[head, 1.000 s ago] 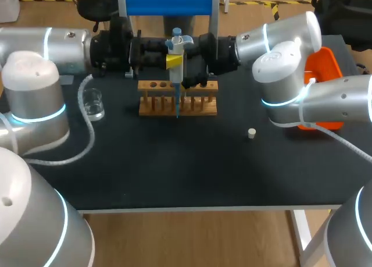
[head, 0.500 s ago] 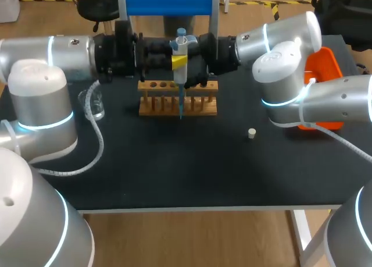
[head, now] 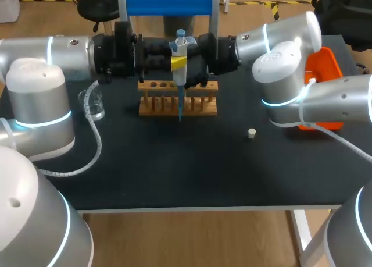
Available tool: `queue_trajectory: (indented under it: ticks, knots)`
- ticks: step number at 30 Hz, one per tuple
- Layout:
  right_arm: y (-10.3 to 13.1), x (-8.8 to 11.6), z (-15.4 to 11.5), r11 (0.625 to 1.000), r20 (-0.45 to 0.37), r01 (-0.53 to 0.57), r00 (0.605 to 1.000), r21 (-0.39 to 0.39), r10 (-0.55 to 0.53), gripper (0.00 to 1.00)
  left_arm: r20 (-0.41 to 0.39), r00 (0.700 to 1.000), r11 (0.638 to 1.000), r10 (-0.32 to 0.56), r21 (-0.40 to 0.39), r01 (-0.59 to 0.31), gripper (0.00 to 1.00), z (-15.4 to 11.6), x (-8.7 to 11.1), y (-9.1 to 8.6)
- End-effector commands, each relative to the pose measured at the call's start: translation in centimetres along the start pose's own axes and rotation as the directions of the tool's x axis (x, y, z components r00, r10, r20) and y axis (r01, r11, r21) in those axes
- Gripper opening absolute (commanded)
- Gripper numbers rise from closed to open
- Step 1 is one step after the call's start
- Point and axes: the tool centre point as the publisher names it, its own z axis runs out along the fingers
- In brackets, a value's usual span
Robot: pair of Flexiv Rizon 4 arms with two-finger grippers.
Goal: Invert the test tube, pick up the pipette, mount the tip to pipette, aspirate from beaker and dispense into the tube, eject the tip, return the pipette, and cap with the stopper.
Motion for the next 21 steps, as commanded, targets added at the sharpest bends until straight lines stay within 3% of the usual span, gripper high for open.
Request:
queue_trajectory:
  ticks: [1, 10, 21]
  knots:
    - [0.0, -0.1, 0.0, 1.000, -0.001, 0.000, 1.000, 0.000, 0.000, 1.00, -0.001, 1.000, 1.000, 0.002, 0.003, -0.002, 0.00, 0.0, -0.1, 0.1]
    - [-0.1, -0.2, -0.5, 1.000, 0.004, -0.001, 1.000, -0.006, 0.001, 1.00, -0.001, 1.000, 1.000, 0.002, 0.003, -0.002, 0.00, 0.0, -0.1, 0.1]
    - [-0.2, 0.2, -3.7, 0.999, 0.014, 0.012, 1.000, -0.031, -0.012, 1.00, -0.001, 1.000, 1.000, 0.002, 0.003, -0.002, 0.00, 0.0, -0.1, 0.1]
